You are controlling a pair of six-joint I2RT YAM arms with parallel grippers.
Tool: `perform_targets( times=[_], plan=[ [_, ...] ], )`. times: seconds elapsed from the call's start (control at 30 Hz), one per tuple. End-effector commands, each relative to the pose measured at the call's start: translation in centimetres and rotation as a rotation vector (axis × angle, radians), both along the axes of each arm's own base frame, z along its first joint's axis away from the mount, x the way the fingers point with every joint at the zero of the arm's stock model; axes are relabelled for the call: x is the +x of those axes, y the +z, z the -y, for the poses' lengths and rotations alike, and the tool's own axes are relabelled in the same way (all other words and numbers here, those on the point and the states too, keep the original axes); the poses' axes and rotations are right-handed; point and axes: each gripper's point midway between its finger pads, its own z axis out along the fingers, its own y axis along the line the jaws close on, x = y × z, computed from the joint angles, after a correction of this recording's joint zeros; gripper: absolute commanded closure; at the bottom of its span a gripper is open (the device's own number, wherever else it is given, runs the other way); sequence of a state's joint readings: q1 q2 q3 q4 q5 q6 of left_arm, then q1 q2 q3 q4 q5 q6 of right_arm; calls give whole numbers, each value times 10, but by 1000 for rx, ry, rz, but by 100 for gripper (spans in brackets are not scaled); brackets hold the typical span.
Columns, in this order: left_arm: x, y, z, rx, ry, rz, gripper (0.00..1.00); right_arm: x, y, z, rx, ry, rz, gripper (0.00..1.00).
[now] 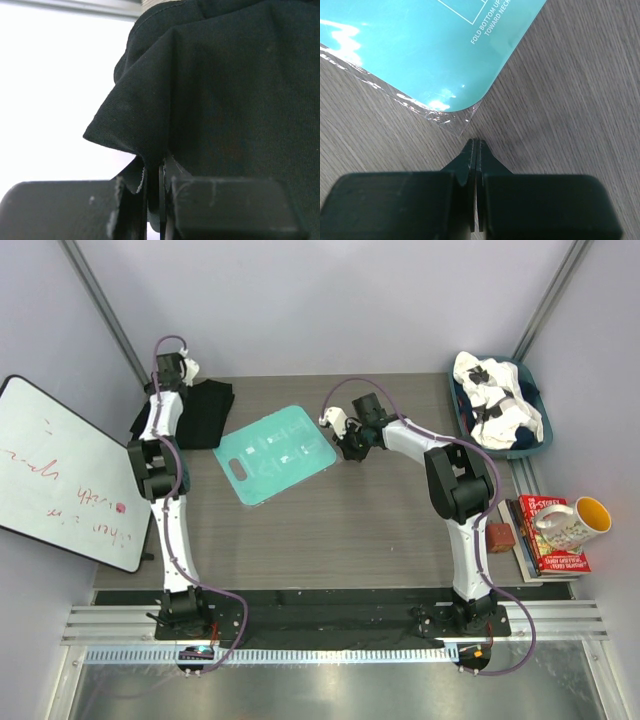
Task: Fold and stack the t-shirts
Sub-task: Put the neatly folded tshirt into the corner of the board with the left arm
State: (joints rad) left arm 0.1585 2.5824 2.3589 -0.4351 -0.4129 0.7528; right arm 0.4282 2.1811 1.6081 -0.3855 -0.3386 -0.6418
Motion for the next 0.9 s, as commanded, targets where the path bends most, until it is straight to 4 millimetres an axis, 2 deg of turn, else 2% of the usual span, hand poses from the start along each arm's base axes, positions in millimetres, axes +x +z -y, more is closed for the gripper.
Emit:
perform_targets(
  times=[0.0, 0.07, 0.1, 0.17, 0.2, 0.27, 0.3, 0.33, 0.43, 0.5, 0.53, 0.57, 0.6, 0.63, 0.67, 0.7, 0.73, 0.77, 0.8, 0.83, 0.87],
  plan=[
    [6, 21, -21, 79, 36, 76, 100, -17, -5, 11, -47, -13, -59, 99],
    [7, 21, -26, 109, 49, 85, 92, -17, -5, 12, -47, -15, -58, 99],
    [8, 22, -27, 113, 54, 98, 55, -18, -6, 12, -48, -16, -63, 99],
    [11, 27, -27, 120, 55, 140, 15, -20, -6, 11, -49, -15, -63, 99],
    [11, 38, -28, 121, 64, 171, 0, -20, -8, 12, -49, -15, -64, 99],
    [10, 39, -22, 109, 60, 186, 0, -21, -7, 11, -51, -13, -63, 96],
    [12, 54, -20, 108, 53, 227, 0, -22, -8, 11, -53, -12, -64, 93],
    [12, 52, -13, 103, 43, 225, 0, -23, -9, 11, -54, -11, -67, 92],
    [14, 73, 4, 85, 19, 277, 0, -23, -8, 11, -55, -9, -62, 90],
    [14, 79, 20, 67, 2, 298, 0, -21, -5, 11, -55, -8, -52, 90],
    [13, 96, 28, 59, -9, 327, 0, -20, -4, 11, -56, -8, -48, 90],
    [12, 103, 37, 47, -21, 340, 0, -19, -2, 11, -57, -10, -40, 90],
    [11, 102, 53, 17, -38, 343, 0, -19, 0, 11, -57, -7, -38, 90],
    [8, 123, 66, 3, -65, 377, 0, -18, 1, 10, -55, -6, -32, 90],
    [6, 130, 76, -8, -84, 387, 0, -18, 3, 11, -56, -5, -29, 89],
    [2, 125, 98, -32, -112, 366, 0, -17, 6, 11, -55, -6, -19, 89],
    [-2, 145, 122, -64, -159, 391, 0, -17, 8, 11, -55, -6, -15, 89],
    [-6, 143, 148, -112, -199, 381, 0, -17, 9, 12, -60, -7, -10, 87],
    [-15, 136, 162, -158, -219, 338, 0, -15, 15, 13, -61, -3, 9, 86],
    [-22, 154, 183, -224, -277, 355, 0, -15, 18, 14, -64, -2, 17, 82],
    [-29, 156, 203, -289, -311, 339, 0, -13, 22, 16, -70, -8, 28, 79]
  ],
)
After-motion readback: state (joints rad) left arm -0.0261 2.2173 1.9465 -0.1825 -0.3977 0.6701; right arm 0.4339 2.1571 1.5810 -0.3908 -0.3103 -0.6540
